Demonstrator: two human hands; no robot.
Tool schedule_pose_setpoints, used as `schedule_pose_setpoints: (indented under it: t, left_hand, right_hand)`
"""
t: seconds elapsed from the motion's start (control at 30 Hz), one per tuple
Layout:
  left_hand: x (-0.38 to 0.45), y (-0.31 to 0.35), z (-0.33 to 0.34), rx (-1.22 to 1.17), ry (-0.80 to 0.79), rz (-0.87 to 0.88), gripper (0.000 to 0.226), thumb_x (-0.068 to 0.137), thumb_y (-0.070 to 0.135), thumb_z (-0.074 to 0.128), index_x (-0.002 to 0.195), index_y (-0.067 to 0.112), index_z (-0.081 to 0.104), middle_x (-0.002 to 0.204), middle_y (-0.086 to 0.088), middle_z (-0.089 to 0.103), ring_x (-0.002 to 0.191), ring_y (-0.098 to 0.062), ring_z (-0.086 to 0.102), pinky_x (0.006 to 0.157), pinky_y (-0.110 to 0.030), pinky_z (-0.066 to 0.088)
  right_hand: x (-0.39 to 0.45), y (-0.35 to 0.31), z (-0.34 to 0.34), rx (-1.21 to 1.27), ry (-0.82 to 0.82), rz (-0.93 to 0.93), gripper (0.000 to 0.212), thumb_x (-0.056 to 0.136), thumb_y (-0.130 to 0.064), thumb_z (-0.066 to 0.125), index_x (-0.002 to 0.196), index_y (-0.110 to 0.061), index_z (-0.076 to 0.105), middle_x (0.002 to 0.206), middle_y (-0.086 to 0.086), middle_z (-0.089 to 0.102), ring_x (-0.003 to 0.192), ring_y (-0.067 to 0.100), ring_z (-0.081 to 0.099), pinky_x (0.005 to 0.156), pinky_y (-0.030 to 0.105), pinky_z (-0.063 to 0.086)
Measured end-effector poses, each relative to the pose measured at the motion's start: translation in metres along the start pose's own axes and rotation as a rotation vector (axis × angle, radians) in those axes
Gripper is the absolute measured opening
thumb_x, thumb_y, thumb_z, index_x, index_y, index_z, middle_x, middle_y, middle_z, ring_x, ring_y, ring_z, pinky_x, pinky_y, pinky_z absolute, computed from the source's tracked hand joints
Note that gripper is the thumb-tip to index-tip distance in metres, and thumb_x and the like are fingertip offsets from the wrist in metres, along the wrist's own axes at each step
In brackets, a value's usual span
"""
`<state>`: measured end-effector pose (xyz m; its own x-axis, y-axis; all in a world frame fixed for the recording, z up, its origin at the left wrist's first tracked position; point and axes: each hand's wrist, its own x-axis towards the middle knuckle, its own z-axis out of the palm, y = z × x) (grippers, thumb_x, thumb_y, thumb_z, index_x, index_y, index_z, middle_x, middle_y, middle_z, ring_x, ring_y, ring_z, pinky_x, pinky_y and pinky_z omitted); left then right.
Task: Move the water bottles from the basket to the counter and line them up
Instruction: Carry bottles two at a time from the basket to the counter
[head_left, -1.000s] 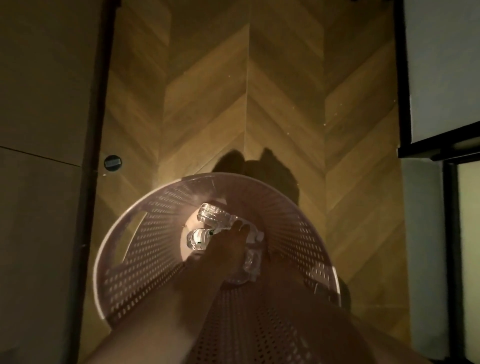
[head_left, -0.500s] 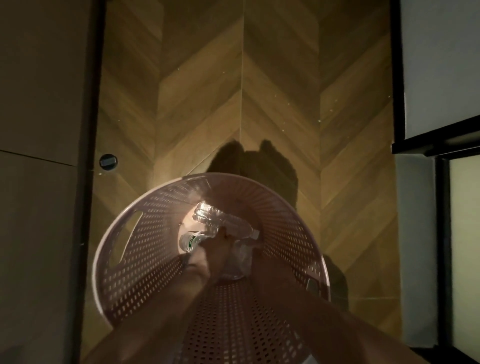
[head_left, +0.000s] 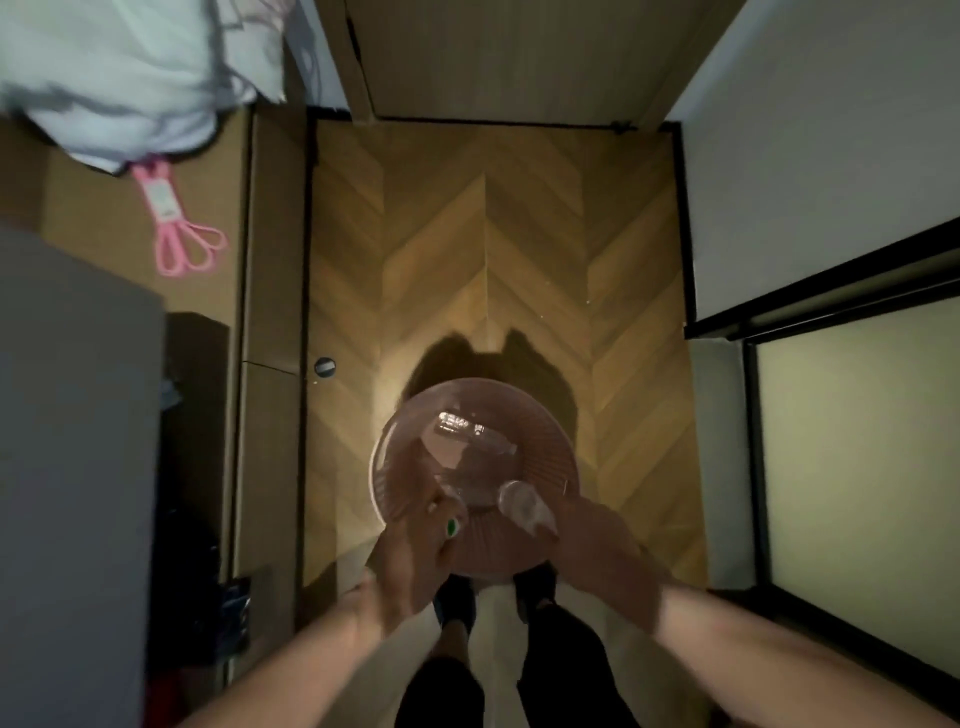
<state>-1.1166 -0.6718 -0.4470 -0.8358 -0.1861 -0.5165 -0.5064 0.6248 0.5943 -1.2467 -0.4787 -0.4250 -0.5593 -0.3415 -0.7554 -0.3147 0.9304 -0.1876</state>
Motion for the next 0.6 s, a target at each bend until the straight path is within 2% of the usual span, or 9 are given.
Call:
schedule_pose_setpoints:
  t: [0.07, 0.13, 0.23, 0.33, 0.4, 0.5, 0.6]
  left_hand:
    - [-0.04, 0.03, -0.029, 0.018, -0.011, -0.054, 0.026, 0.099, 0.019, 0.065, 0.125, 0.022, 0.068, 0.13, 0.0, 0.06, 0.109, -0.02, 0.062, 0.089, -0.025, 0.047]
    - [-0.075, 0.059, -0.056, -0.01, 0.047, -0.114, 0.026, 0.1, 0.024, 0.064, 0.125, 0.023, 0.069, 0.131, 0.002, 0.06, 0.108, -0.019, 0.063, 0.089, -0.028, 0.051]
    - [-0.13, 0.101, -0.089, -0.036, 0.151, -0.122, 0.023, 0.099, 0.034, 0.064, 0.121, 0.033, 0.068, 0.132, 0.009, 0.055, 0.103, -0.016, 0.066, 0.086, -0.03, 0.054]
    - [-0.18, 0.134, -0.106, -0.099, 0.302, -0.171, 0.014, 0.093, 0.038, 0.069, 0.104, 0.039, 0.061, 0.117, 0.02, 0.05, 0.084, -0.008, 0.068, 0.072, -0.03, 0.059]
    - [-0.21, 0.157, -0.113, -0.145, 0.432, -0.221, 0.01, 0.093, 0.037, 0.068, 0.094, 0.037, 0.058, 0.103, 0.021, 0.051, 0.077, -0.001, 0.063, 0.065, -0.021, 0.052]
    - [-0.259, 0.198, -0.116, -0.223, 0.593, -0.273, 0.008, 0.094, 0.034, 0.067, 0.091, 0.037, 0.06, 0.106, 0.02, 0.049, 0.087, 0.0, 0.061, 0.069, -0.023, 0.05]
    - [-0.307, 0.231, -0.109, -0.258, 0.773, -0.357, 0.011, 0.093, 0.03, 0.075, 0.093, 0.037, 0.066, 0.105, 0.023, 0.051, 0.091, -0.002, 0.061, 0.067, -0.017, 0.048]
  right_hand:
    - [-0.055, -0.016, -0.038, 0.018, -0.032, -0.068, 0.048, 0.104, -0.05, 0.048, 0.151, -0.038, 0.048, 0.133, 0.004, 0.067, 0.117, 0.029, 0.067, 0.096, 0.04, 0.053]
    - [-0.104, -0.029, -0.069, 0.011, 0.051, -0.115, 0.049, 0.103, -0.052, 0.051, 0.151, -0.044, 0.049, 0.14, -0.002, 0.065, 0.124, 0.024, 0.064, 0.102, 0.037, 0.05]
    - [-0.159, -0.041, -0.108, 0.038, 0.077, -0.183, 0.044, 0.101, -0.049, 0.057, 0.145, -0.047, 0.057, 0.141, -0.01, 0.066, 0.124, 0.019, 0.064, 0.103, 0.031, 0.047]
    - [-0.207, -0.05, -0.145, 0.058, 0.095, -0.271, 0.045, 0.092, -0.052, 0.058, 0.136, -0.061, 0.057, 0.133, -0.013, 0.07, 0.117, 0.016, 0.069, 0.098, 0.031, 0.054]
    - [-0.231, -0.056, -0.165, -0.001, 0.08, -0.348, 0.048, 0.09, -0.048, 0.056, 0.138, -0.053, 0.059, 0.133, -0.011, 0.071, 0.116, 0.019, 0.069, 0.094, 0.036, 0.056]
    - [-0.257, -0.064, -0.189, -0.136, 0.065, -0.497, 0.051, 0.091, -0.043, 0.056, 0.141, -0.046, 0.059, 0.138, -0.008, 0.068, 0.122, 0.02, 0.065, 0.1, 0.035, 0.052]
    - [-0.279, -0.064, -0.203, -0.204, 0.06, -0.647, 0.044, 0.095, -0.037, 0.062, 0.139, -0.042, 0.064, 0.134, -0.012, 0.069, 0.12, 0.013, 0.065, 0.103, 0.03, 0.052]
